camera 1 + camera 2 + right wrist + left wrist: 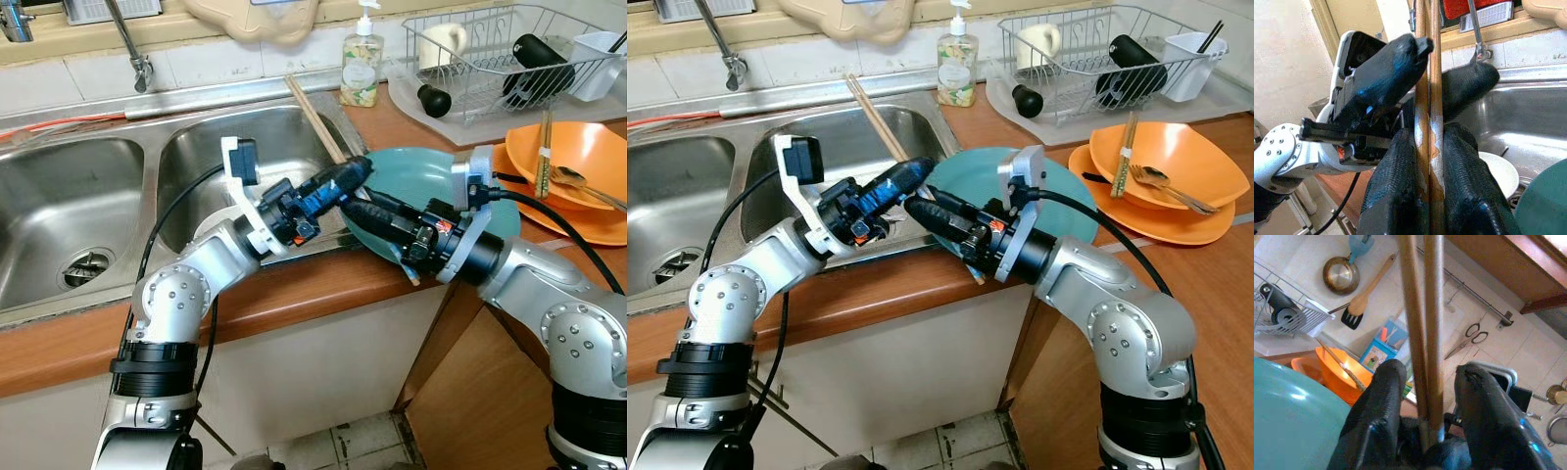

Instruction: Kitchen organization

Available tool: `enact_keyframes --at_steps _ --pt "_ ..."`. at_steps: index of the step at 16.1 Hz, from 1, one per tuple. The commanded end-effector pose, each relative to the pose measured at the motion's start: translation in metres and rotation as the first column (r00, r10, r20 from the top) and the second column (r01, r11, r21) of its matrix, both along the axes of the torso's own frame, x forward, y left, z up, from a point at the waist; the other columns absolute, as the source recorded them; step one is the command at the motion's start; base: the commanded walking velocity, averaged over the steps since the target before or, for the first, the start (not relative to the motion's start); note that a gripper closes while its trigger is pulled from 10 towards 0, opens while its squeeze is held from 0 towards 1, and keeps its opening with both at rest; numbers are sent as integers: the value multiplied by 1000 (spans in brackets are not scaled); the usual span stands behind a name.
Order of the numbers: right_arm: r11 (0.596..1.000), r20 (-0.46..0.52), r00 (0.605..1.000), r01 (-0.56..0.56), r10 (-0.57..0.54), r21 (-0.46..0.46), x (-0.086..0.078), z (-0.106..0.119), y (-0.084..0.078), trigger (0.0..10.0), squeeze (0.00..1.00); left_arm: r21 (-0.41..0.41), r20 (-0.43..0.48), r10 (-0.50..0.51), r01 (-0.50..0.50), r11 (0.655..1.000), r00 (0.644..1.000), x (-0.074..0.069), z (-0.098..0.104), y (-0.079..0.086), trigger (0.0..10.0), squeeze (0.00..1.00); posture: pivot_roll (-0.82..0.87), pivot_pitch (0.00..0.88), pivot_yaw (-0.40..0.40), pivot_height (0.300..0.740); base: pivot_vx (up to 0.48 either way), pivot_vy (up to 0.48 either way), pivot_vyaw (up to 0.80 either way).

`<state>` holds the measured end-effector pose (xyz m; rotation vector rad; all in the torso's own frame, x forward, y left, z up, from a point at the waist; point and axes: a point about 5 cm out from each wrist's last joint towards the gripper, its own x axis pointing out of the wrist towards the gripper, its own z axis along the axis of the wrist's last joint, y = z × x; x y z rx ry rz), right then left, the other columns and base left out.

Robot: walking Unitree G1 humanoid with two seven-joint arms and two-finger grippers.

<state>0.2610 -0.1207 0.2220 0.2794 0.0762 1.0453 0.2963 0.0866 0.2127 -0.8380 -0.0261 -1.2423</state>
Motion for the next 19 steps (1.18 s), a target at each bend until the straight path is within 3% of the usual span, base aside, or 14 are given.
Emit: enact_keyframes --at_steps 1,9,13,15,16,17,18,19 --pt "1000 14 1000 -5 6 -17 -2 0 2 0 0 -18 7 7 -7 1000 1000 3 6 3 0 0 -95 0 99 740 0 0 0" --pt "999 43 999 23 -22 -24 3 1 2 78 0 0 -1 21 -21 1000 1000 5 2 1 0 0 -97 0 98 740 0 0 0" --pt "999 53 998 35 -33 -27 4 2 2 1647 0 7 -5 28 -28 1000 1000 6 1 0 0 0 -100 0 100 740 0 0 0" --pt "999 59 998 36 -34 -29 4 2 2 2941 0 23 -6 42 -42 999 999 8 0 1 0 0 -99 0 99 740 0 0 0" --pt "999 66 997 41 -39 -35 5 2 3 9804 0 24 -9 48 -48 999 999 8 -1 1 0 0 -99 0 99 740 0 0 0" --pt "998 72 996 52 -49 -47 6 2 3 10000 0 24 -12 58 -58 998 998 10 -1 2 0 0 -99 0 99 740 0 0 0" --pt "996 57 996 75 -72 -47 9 1 3 10000 631 27 -13 83 -82 996 996 12 0 4 0 0 -98 0 98 740 0 0 0" --pt "994 38 994 106 -105 -32 14 2 1 10000 1000 33 -15 122 -122 992 992 15 0 7 0 0 -98 0 98 740 0 0 0"
